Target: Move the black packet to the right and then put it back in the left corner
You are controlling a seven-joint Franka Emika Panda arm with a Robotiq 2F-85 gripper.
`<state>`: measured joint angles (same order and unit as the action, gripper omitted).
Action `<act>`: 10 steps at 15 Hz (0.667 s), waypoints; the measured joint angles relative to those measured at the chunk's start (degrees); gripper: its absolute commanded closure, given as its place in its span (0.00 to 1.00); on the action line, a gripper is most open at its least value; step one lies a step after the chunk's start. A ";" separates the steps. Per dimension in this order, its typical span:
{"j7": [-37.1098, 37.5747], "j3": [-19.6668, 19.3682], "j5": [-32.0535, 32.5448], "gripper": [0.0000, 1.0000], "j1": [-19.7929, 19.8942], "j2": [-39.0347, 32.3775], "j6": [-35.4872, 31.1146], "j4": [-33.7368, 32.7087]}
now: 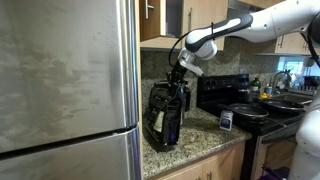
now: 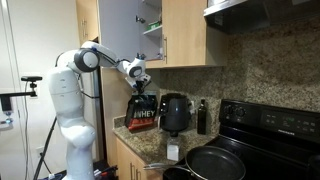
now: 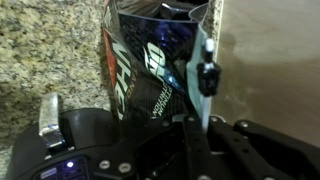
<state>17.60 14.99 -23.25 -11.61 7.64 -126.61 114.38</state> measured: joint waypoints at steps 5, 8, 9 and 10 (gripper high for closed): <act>1.29 0.20 -1.25 0.98 -2.46 -3.79 0.72 -8.05; 1.38 0.09 -0.97 1.00 -2.42 -3.89 1.26 -8.00; 1.37 0.09 -0.57 1.00 -2.42 -4.16 1.16 -7.13; 0.95 0.07 -0.50 1.00 -2.42 -4.75 1.07 -6.36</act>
<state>18.56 15.06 -23.76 -14.03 2.88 -125.53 108.03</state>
